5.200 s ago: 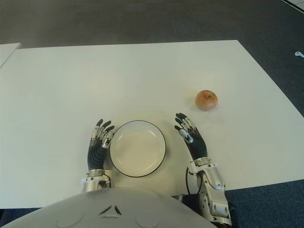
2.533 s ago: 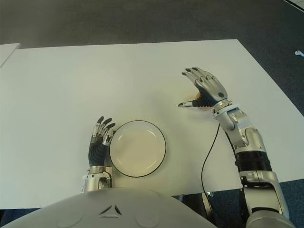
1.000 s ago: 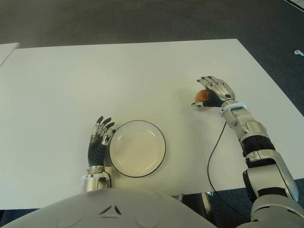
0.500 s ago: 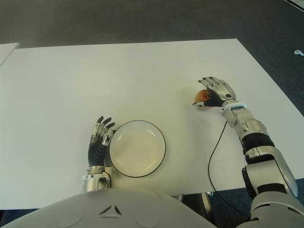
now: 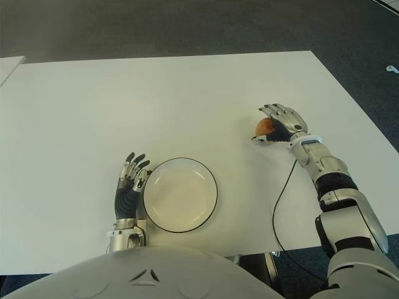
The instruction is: Put the apples into the plate.
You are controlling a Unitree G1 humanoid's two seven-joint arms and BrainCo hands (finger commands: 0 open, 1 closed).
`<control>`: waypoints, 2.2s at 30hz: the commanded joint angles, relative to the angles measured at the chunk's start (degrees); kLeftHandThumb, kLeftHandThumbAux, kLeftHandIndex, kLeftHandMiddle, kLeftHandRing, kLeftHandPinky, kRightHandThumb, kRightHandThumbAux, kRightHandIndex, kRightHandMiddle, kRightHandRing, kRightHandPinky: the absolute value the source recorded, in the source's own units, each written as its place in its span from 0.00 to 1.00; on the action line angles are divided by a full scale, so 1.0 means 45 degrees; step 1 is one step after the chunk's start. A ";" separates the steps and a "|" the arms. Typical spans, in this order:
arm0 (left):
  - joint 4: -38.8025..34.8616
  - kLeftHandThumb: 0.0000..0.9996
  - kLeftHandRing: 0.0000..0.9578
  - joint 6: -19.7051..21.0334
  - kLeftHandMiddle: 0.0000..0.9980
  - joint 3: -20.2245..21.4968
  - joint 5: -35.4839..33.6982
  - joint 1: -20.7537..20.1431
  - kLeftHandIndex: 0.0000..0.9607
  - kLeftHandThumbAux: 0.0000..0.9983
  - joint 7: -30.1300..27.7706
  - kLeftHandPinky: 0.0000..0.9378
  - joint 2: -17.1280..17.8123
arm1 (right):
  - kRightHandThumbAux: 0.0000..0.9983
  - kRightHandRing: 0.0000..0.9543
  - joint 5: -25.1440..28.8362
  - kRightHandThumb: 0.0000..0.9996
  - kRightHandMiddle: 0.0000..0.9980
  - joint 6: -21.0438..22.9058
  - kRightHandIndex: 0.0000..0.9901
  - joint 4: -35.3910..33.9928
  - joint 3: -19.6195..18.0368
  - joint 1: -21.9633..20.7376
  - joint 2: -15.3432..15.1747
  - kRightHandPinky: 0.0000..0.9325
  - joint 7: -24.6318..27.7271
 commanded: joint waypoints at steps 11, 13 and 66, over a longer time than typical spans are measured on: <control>0.0891 0.15 0.26 0.0843 0.18 0.0265 0.0103 0.0137 0.08 0.55 0.0046 0.31 -0.0451 | 0.40 0.00 0.0157 0.22 0.00 -0.0092 0.00 0.1608 0.0647 -0.0485 0.0309 0.01 -0.0157; 0.0878 0.15 0.25 0.0873 0.18 0.0264 0.0022 0.0164 0.09 0.54 -0.0048 0.32 -0.0406 | 0.40 0.00 0.0187 0.23 0.00 -0.0154 0.00 0.1748 0.0706 -0.0466 0.0287 0.01 -0.0188; 0.0420 0.16 0.27 0.1063 0.19 0.0076 0.0181 0.0444 0.09 0.56 0.0010 0.33 -0.0618 | 0.70 0.54 0.0380 0.66 0.52 -0.0776 0.41 0.2717 0.2088 -0.0754 0.0436 0.53 -0.3368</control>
